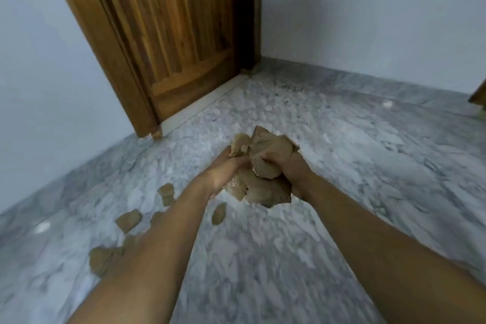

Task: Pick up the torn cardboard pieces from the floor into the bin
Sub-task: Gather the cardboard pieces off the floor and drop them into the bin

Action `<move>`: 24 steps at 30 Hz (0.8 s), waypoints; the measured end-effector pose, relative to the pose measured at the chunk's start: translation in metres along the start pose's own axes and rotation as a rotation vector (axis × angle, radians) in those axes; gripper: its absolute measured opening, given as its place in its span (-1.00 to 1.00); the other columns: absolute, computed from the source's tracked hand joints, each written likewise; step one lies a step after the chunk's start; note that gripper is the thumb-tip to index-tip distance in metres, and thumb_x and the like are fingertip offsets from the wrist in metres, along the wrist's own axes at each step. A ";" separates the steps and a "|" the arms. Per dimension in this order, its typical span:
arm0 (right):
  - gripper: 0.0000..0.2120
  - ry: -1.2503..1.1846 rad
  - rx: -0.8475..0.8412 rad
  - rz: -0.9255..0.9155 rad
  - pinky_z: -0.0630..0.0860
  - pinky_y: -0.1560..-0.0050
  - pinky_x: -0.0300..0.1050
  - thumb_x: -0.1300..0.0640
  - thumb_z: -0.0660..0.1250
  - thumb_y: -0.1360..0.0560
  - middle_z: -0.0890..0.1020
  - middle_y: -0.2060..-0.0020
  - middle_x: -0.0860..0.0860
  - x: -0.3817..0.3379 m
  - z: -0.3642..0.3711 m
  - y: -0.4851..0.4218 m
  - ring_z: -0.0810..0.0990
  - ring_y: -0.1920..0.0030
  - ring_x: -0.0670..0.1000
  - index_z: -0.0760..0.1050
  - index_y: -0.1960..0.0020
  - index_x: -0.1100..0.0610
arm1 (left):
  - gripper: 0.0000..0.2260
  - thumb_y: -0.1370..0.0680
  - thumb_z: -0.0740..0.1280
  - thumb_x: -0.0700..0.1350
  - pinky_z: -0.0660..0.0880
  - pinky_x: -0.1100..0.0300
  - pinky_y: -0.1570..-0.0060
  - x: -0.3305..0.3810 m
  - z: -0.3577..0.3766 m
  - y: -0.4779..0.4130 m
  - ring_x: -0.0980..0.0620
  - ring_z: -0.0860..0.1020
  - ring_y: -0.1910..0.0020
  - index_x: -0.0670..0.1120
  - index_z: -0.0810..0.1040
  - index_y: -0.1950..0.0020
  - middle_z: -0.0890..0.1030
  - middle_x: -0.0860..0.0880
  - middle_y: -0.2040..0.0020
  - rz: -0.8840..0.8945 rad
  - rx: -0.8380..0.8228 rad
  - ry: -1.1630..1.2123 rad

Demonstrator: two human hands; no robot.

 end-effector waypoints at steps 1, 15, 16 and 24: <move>-0.71 0.007 0.014 -0.016 0.65 -0.05 0.12 0.11 0.43 -0.51 0.71 -0.07 0.12 -0.012 -0.031 0.003 0.70 -0.08 0.14 0.61 -0.20 0.16 | -0.43 -0.35 0.49 0.16 0.50 -0.09 -0.25 0.017 0.028 -0.007 -0.07 0.62 -0.17 0.05 0.52 -0.32 0.66 -0.03 -0.17 0.009 -0.030 -0.021; -0.75 0.002 0.370 0.024 0.58 -0.16 0.09 0.13 0.40 -0.50 0.66 -0.17 0.09 -0.149 -0.451 0.146 0.62 -0.18 0.14 0.57 -0.17 0.03 | -0.68 -0.45 0.41 -0.29 0.54 -0.08 -0.20 0.210 0.432 -0.062 -0.11 0.64 -0.13 -0.04 0.61 -0.17 0.70 -0.07 -0.08 0.241 -0.388 -0.137; -0.76 0.006 0.403 0.019 0.58 -0.14 0.09 0.13 0.41 -0.50 0.66 -0.16 0.08 -0.153 -0.475 0.157 0.62 -0.16 0.14 0.57 -0.16 0.02 | -0.67 -0.44 0.42 -0.30 0.52 -0.11 -0.23 0.218 0.459 -0.066 -0.11 0.64 -0.14 -0.03 0.61 -0.17 0.70 -0.07 -0.09 0.254 -0.413 -0.151; -0.53 -0.008 0.727 -0.091 0.55 -0.23 0.16 0.09 0.47 -0.50 0.60 -0.24 0.03 -0.156 -0.682 0.250 0.57 -0.22 0.12 0.48 -0.38 0.09 | -0.75 -0.47 0.42 -0.26 0.63 -0.02 -0.03 0.263 0.701 -0.096 -0.06 0.65 -0.02 -0.07 0.61 -0.13 0.68 -0.09 -0.02 0.426 -0.620 -0.283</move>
Point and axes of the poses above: each hand's wrist, its own y-axis away from the middle knuckle, its own z-axis out of the palm, x = y × z, the point moved 2 cm from there along -y, towards the middle knuckle
